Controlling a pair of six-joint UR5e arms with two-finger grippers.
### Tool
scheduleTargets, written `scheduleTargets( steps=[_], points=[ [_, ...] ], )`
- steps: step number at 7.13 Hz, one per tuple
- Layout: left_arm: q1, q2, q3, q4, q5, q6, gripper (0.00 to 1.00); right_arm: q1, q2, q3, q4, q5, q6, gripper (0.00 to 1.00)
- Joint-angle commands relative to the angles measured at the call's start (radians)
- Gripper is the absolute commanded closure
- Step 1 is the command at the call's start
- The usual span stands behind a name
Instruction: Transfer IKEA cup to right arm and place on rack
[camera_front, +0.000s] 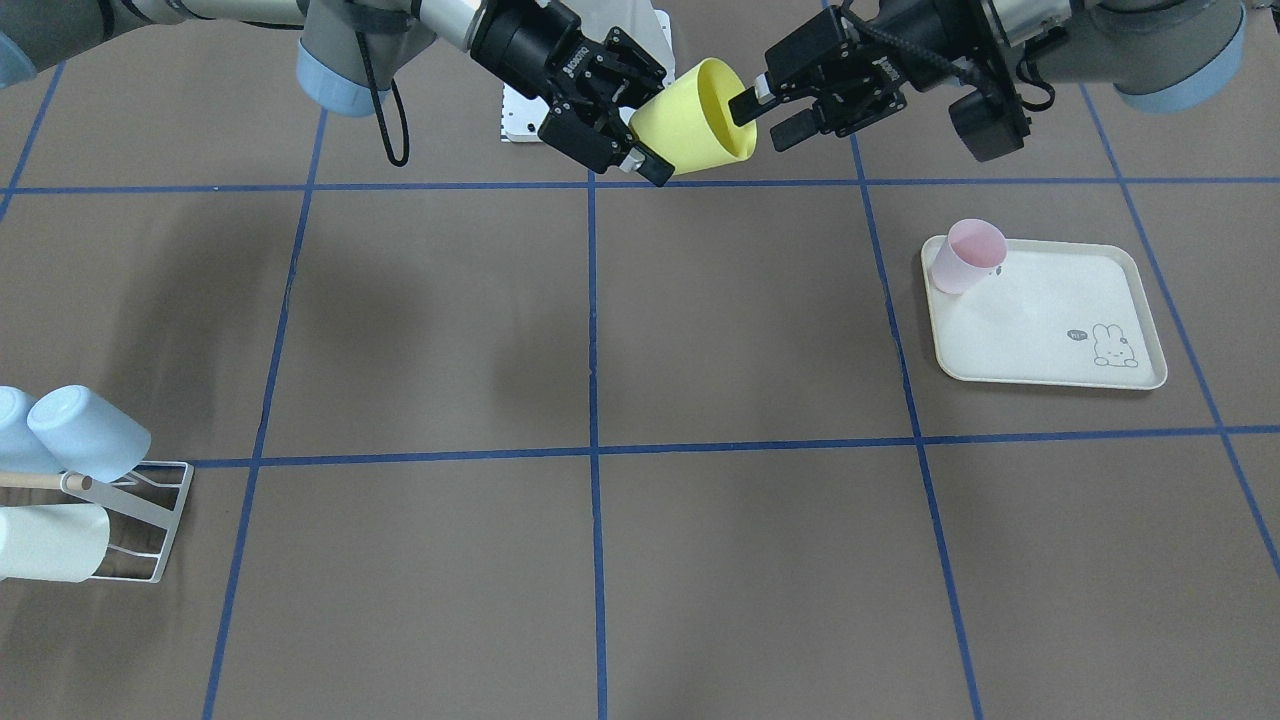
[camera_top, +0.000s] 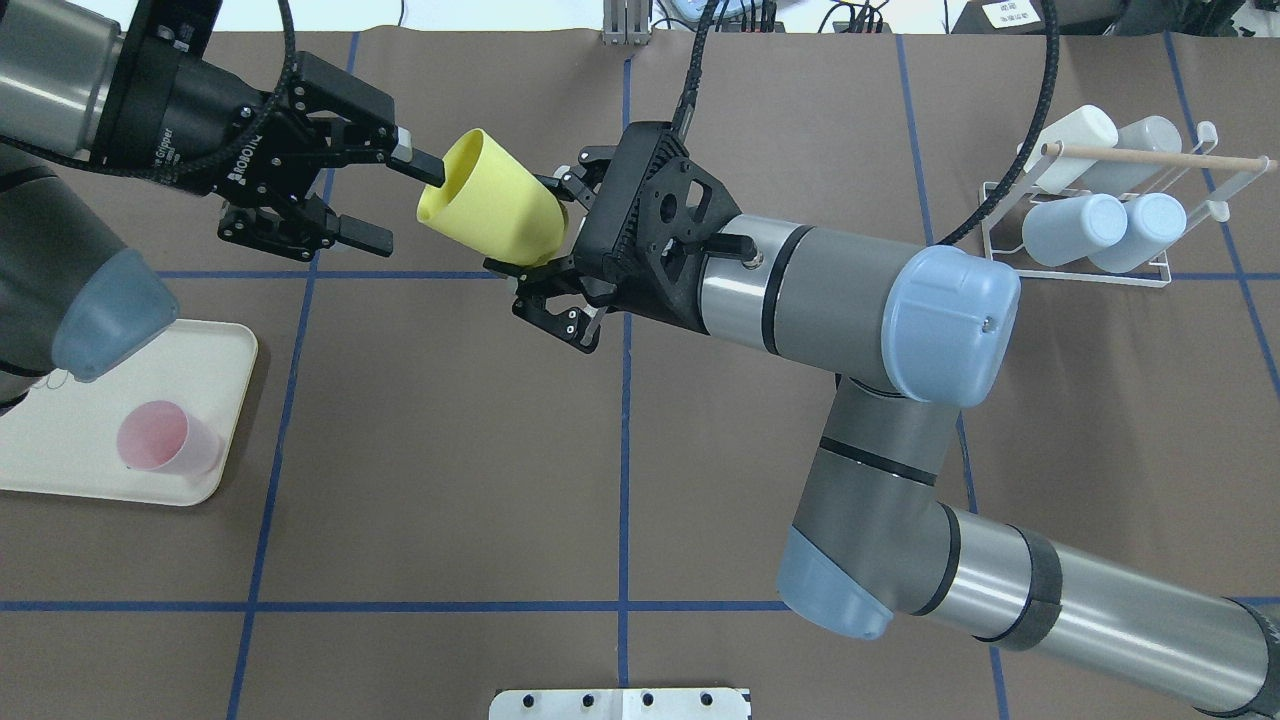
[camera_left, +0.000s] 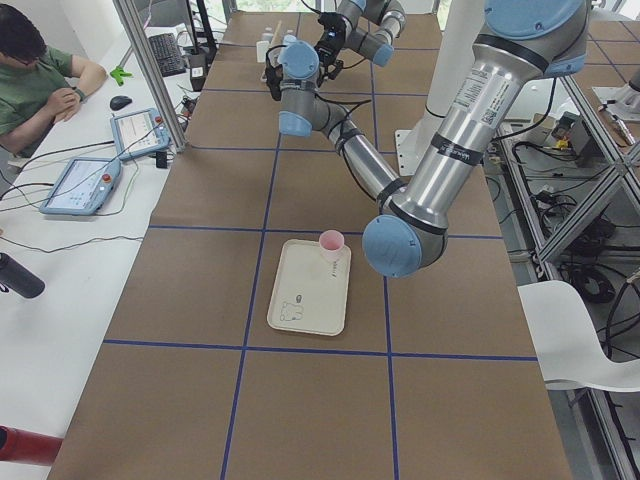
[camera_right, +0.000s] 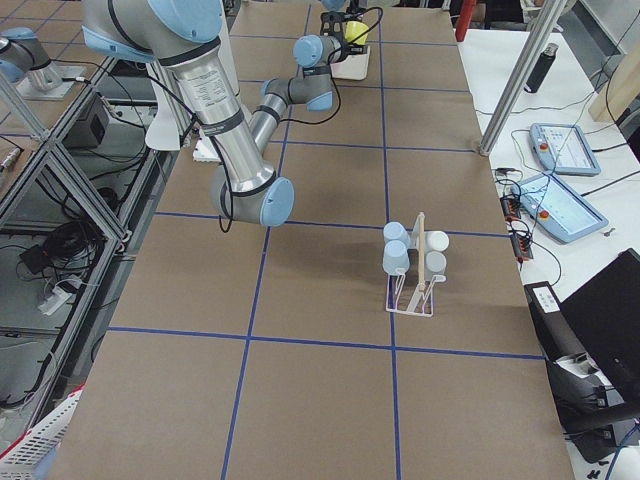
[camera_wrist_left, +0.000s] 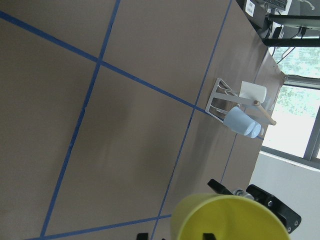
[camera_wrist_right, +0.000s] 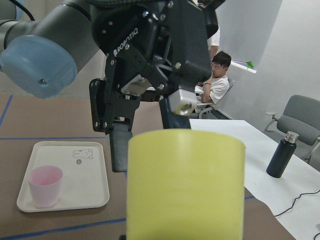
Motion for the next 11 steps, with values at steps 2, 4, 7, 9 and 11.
scheduleTargets(
  steps=[2,4,7,9,11],
  points=[
    [-0.061,0.052,0.005,0.007,0.005,0.072,0.01,0.091,0.0,0.015,-0.223,0.022,-0.001,0.46],
    [-0.089,0.194,0.002,0.008,0.064,0.318,0.01,0.214,-0.019,0.035,-0.375,0.162,-0.013,0.47],
    [-0.079,0.329,0.005,0.015,0.193,0.558,0.01,0.363,-0.22,0.148,-0.527,0.212,-0.285,0.47],
    [-0.089,0.403,0.005,0.042,0.245,0.713,0.01,0.47,-0.356,0.169,-0.528,0.212,-0.483,0.49],
    [-0.105,0.414,0.008,0.079,0.245,0.79,0.01,0.576,-0.472,0.182,-0.528,0.212,-0.713,0.49]
  ],
)
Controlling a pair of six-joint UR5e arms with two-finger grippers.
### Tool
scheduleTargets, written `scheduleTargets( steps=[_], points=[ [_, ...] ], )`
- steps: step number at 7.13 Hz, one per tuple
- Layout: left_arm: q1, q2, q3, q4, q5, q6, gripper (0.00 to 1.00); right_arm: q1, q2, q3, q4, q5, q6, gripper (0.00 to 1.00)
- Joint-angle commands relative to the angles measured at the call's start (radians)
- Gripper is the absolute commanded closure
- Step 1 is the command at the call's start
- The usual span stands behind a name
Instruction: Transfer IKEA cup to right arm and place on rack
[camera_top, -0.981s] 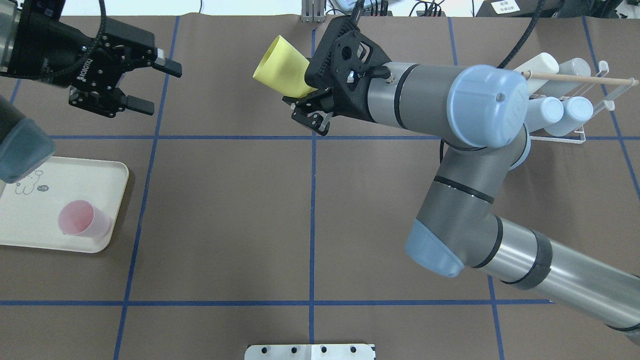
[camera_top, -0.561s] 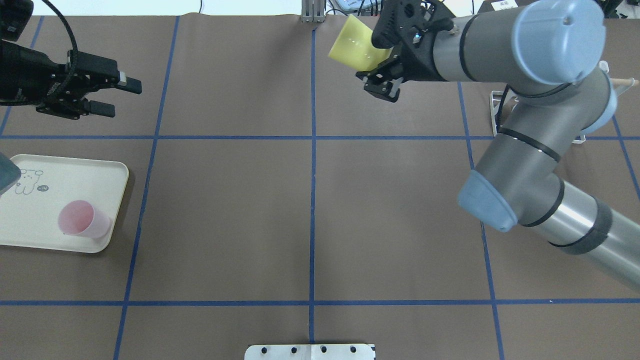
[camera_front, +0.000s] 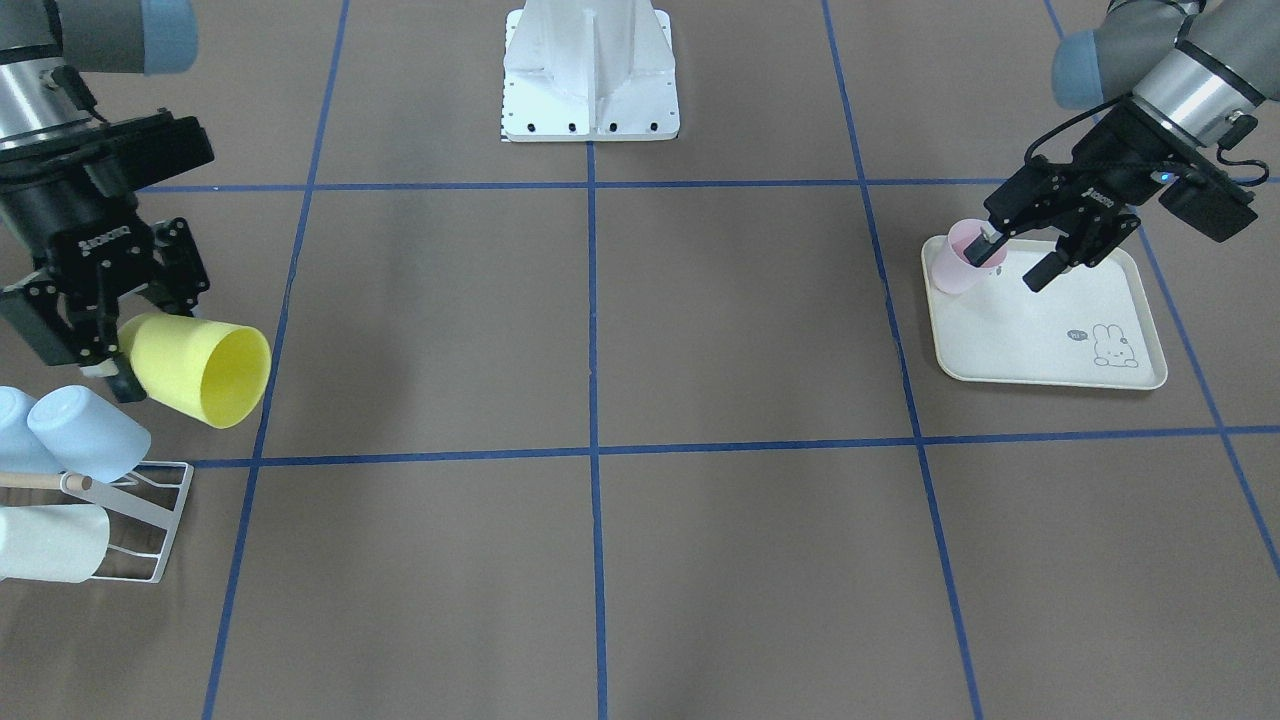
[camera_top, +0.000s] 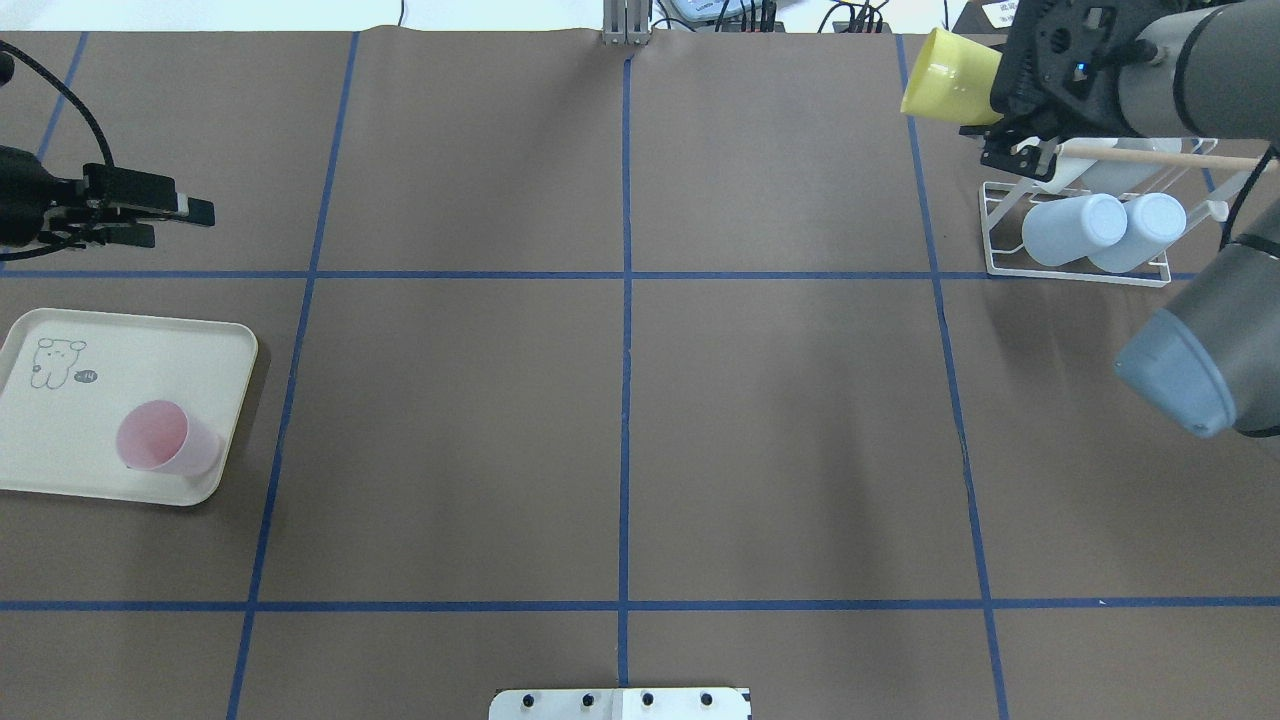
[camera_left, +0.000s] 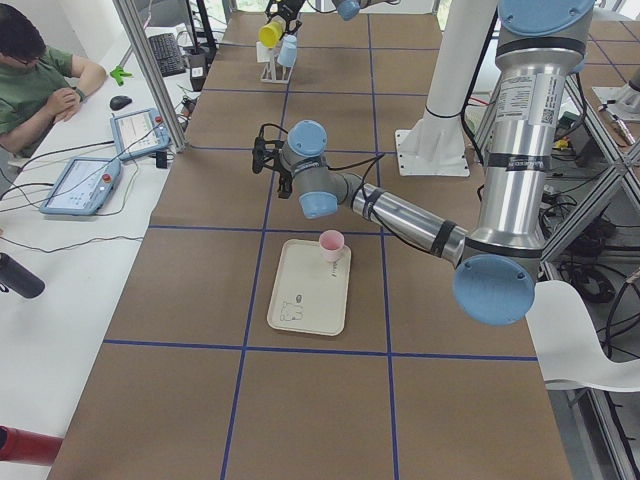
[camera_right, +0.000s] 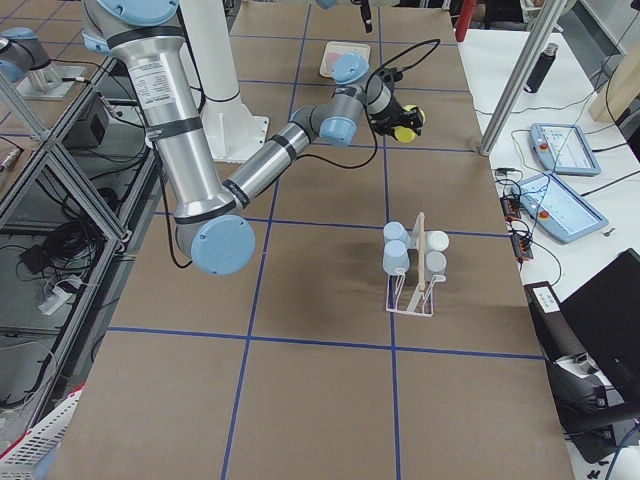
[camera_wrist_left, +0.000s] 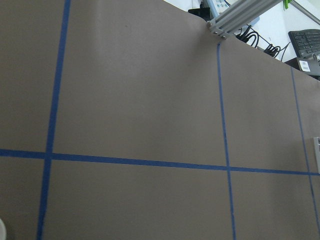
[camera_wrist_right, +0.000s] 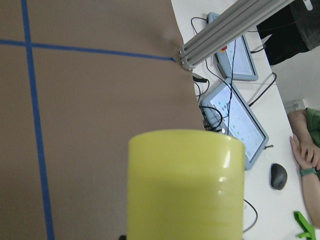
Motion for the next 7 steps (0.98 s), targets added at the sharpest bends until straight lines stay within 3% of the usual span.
scheduleTargets(
  steps=[1,4,7],
  points=[
    [-0.014,0.024,0.0,0.019,0.004,0.045,0.01,0.107,-0.151,0.03,-0.001,-0.001,-0.253,0.5],
    [-0.015,0.027,-0.002,0.019,0.004,0.045,0.01,0.21,-0.346,0.037,0.001,-0.032,-0.577,0.54],
    [-0.014,0.028,-0.004,0.019,0.004,0.045,0.01,0.209,-0.421,0.025,-0.005,-0.246,-0.845,0.55]
  ],
)
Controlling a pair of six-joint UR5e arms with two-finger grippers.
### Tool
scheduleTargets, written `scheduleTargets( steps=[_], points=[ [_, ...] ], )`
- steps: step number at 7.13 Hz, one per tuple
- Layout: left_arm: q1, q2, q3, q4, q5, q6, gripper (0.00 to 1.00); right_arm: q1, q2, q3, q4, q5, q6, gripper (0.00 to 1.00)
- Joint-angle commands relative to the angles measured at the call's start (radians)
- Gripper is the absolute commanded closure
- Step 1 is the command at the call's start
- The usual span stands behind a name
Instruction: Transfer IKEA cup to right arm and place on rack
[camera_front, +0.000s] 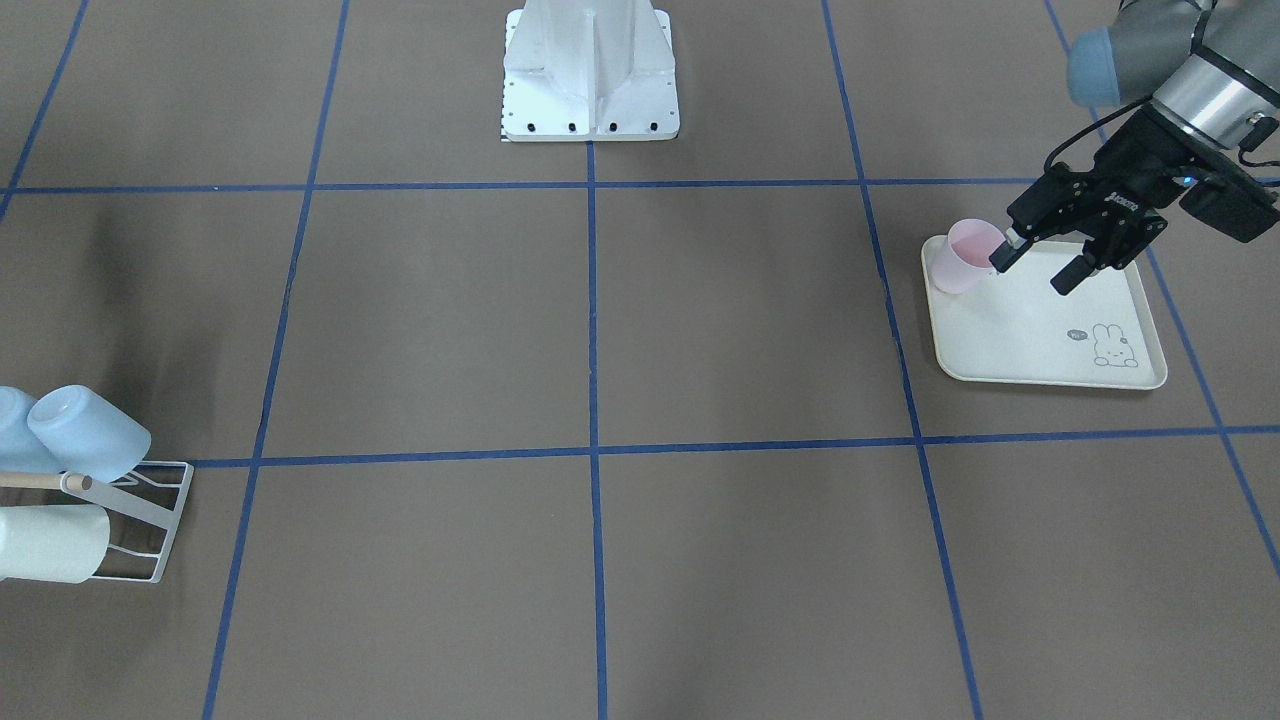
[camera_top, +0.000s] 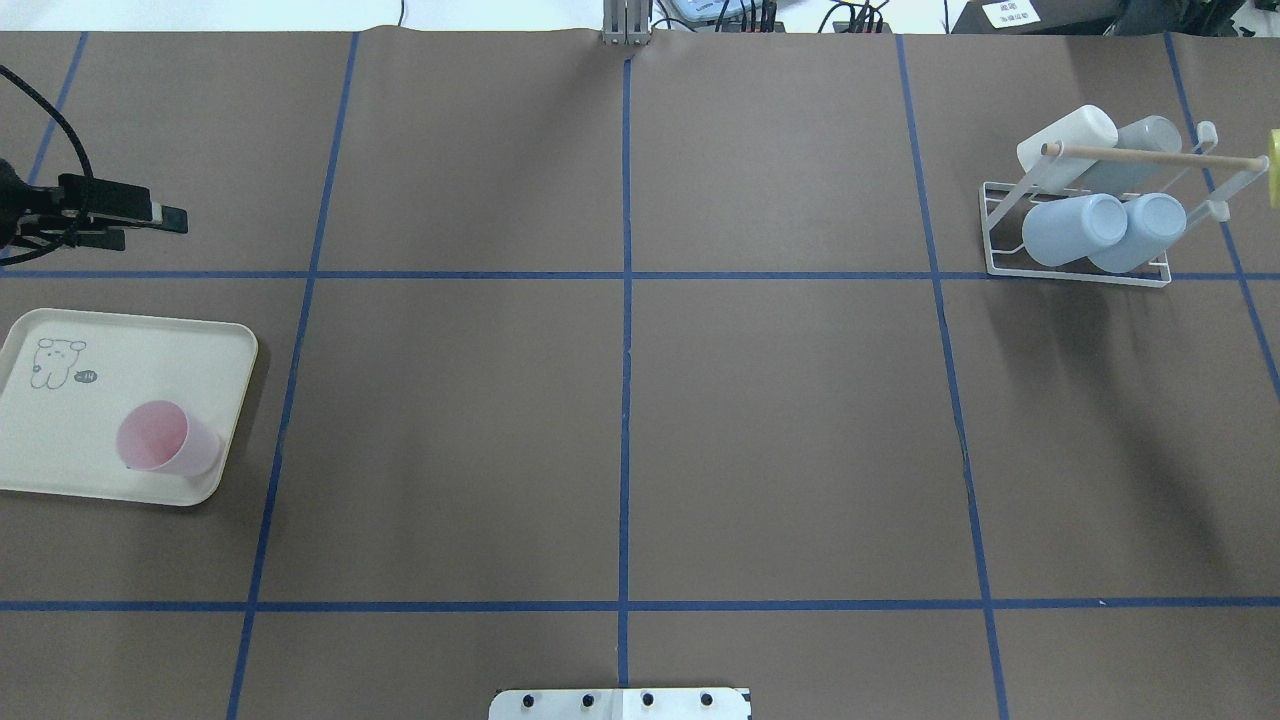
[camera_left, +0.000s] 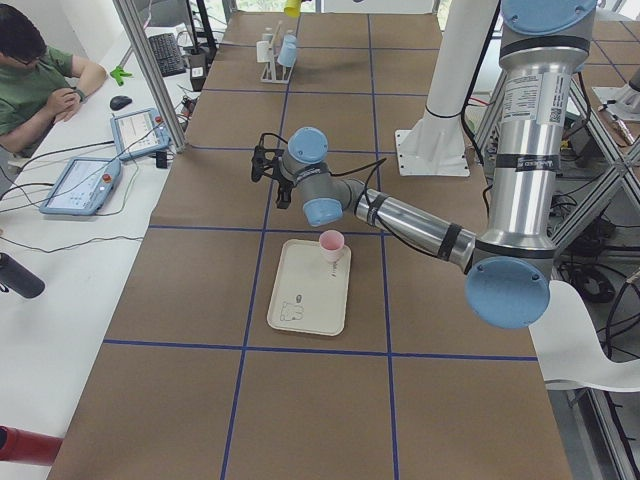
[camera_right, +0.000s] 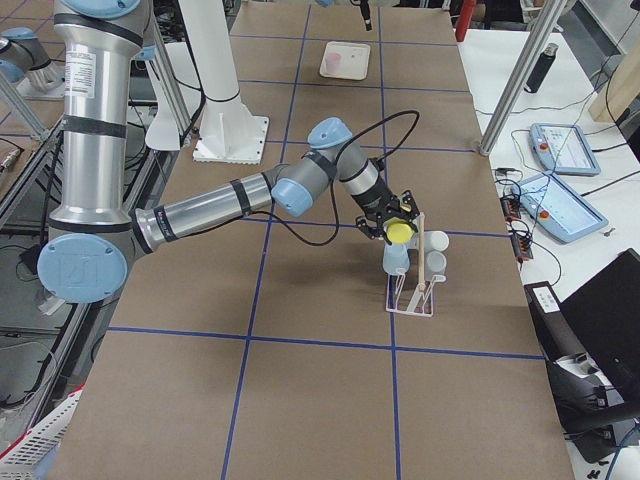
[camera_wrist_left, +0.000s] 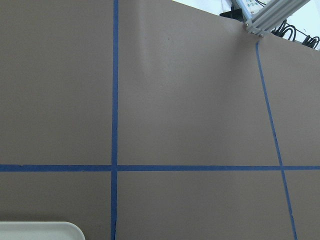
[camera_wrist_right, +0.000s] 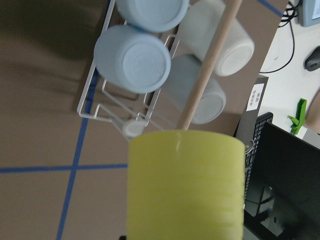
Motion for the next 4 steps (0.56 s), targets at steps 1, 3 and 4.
scheduleTargets(
  steps=[1,3,4],
  points=[
    [0.0,0.001,-0.001,0.0,0.0,0.0,0.01,-0.013,-0.013,-0.011,-0.037,-0.177,-0.214,0.53],
    [0.003,0.004,-0.001,-0.002,0.0,0.0,0.01,-0.14,-0.007,-0.026,-0.093,-0.384,-0.248,0.46],
    [0.003,0.004,-0.001,-0.002,0.0,0.0,0.01,-0.186,-0.006,-0.045,-0.093,-0.458,-0.248,0.44]
  ],
)
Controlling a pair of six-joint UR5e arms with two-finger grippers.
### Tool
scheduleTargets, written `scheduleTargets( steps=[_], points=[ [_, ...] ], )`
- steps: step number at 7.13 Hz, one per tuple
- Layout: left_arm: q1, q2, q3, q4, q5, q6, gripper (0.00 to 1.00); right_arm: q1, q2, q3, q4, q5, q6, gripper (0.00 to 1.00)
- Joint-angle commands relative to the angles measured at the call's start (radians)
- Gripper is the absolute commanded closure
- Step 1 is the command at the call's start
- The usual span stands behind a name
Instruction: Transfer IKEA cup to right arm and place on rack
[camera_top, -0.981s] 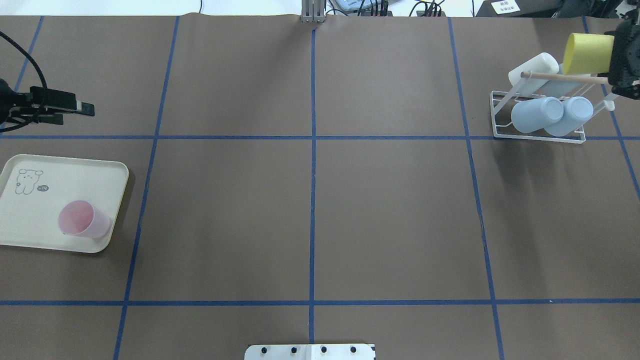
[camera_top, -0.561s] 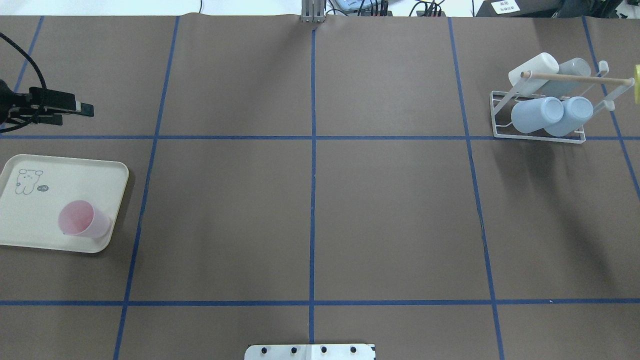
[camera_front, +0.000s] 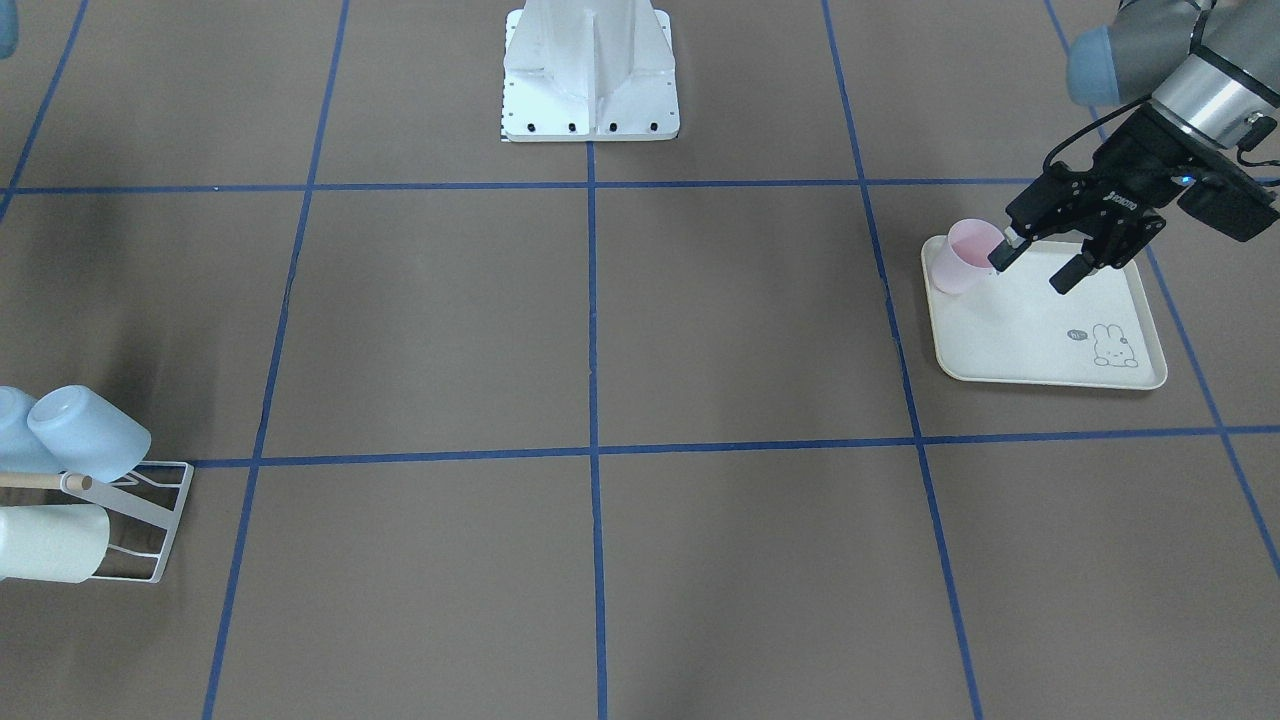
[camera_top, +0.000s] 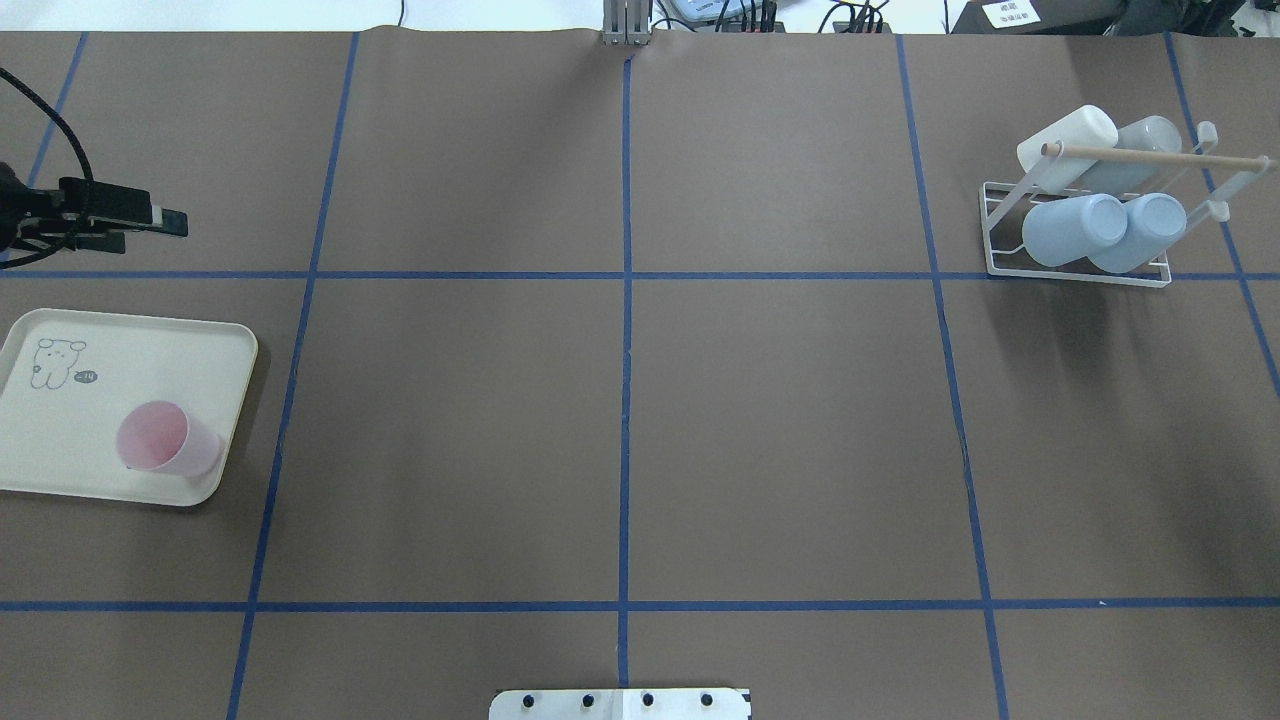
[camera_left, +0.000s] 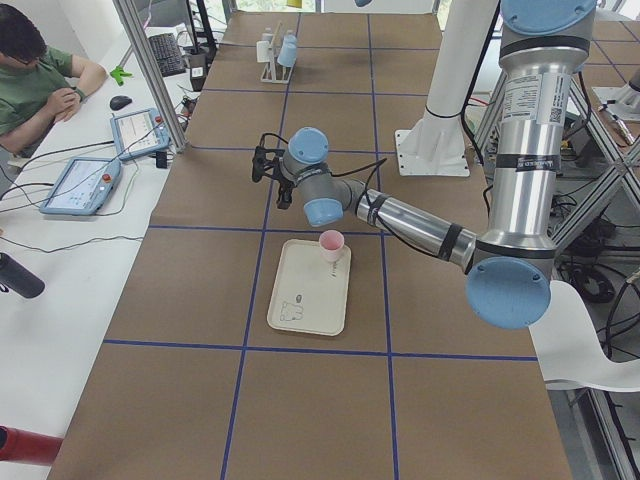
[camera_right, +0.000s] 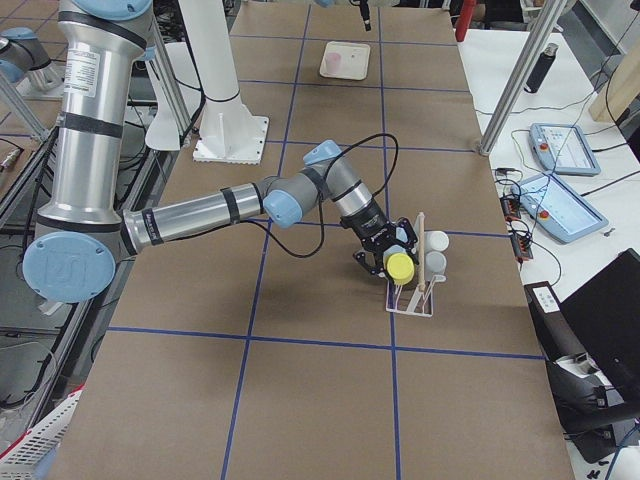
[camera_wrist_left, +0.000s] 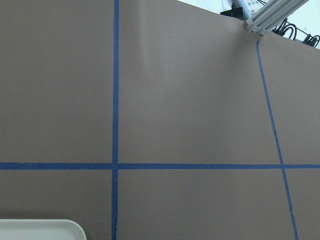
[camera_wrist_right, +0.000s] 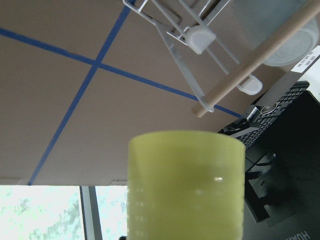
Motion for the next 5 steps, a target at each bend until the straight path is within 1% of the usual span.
scheduleTargets(
  steps=[1,3,5],
  points=[
    [0.001,0.002,0.0,0.0,0.0,0.0,0.01,-0.095,0.001,-0.021,-0.026,-0.151,-0.011,0.44],
    [0.001,0.002,0.0,0.0,0.0,0.0,0.01,-0.164,0.002,-0.029,-0.063,-0.285,-0.003,0.44],
    [0.002,0.002,0.0,0.0,0.0,0.0,0.01,-0.206,0.011,-0.037,-0.07,-0.339,0.005,0.44]
  ],
)
